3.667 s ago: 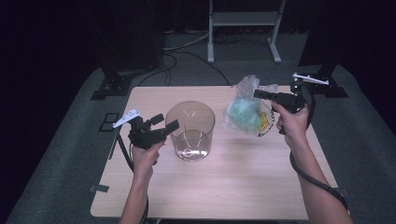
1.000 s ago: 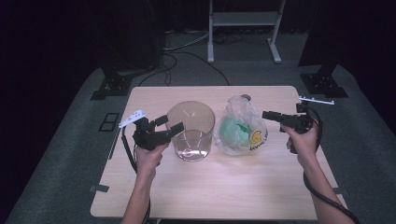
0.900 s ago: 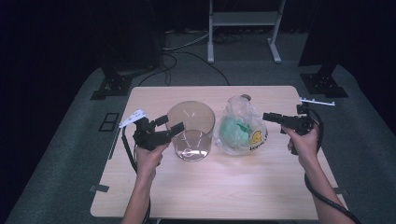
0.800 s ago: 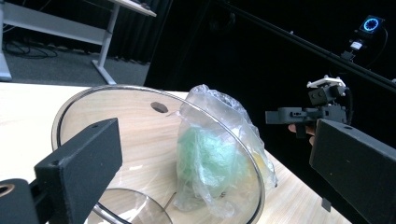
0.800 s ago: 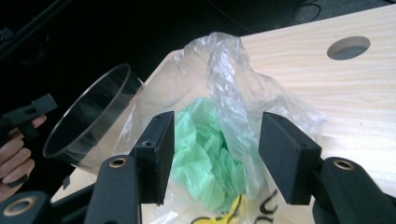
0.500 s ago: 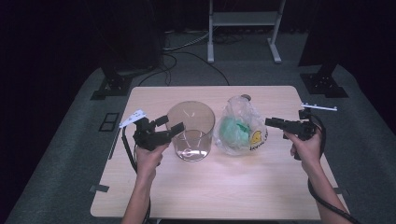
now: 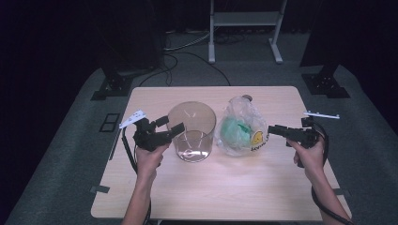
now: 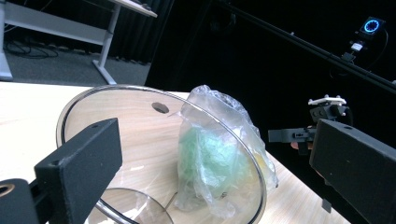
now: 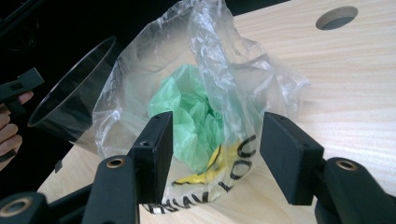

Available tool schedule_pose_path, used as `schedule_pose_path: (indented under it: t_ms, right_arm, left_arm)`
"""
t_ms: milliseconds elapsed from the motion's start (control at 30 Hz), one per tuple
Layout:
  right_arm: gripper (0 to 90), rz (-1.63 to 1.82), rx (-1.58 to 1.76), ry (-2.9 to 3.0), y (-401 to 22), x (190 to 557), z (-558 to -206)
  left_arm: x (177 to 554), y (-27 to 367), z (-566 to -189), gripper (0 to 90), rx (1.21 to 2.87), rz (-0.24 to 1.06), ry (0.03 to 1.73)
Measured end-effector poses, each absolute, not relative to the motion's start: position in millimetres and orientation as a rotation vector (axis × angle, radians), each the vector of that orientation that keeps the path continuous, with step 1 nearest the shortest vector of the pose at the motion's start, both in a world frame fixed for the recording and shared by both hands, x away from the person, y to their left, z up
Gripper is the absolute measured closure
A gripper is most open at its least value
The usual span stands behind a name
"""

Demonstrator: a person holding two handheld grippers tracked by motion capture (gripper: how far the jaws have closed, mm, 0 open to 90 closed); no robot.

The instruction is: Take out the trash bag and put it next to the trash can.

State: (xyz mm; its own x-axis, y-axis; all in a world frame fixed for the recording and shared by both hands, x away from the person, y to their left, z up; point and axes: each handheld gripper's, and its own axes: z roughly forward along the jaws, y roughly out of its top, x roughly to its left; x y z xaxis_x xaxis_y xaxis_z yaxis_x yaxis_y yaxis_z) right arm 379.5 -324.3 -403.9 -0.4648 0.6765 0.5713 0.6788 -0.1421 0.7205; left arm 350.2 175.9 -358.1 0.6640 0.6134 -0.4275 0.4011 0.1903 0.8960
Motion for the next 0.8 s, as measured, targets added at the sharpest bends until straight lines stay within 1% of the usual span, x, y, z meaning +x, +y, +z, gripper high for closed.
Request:
schedule_pose_path:
  t_ms: [800]
  right_arm:
    - [41.6,-1.748,-1.648,-2.053,-335,347,-432]
  left_arm:
    - [349,176,-357,1.1,1.433,0.185,0.904]
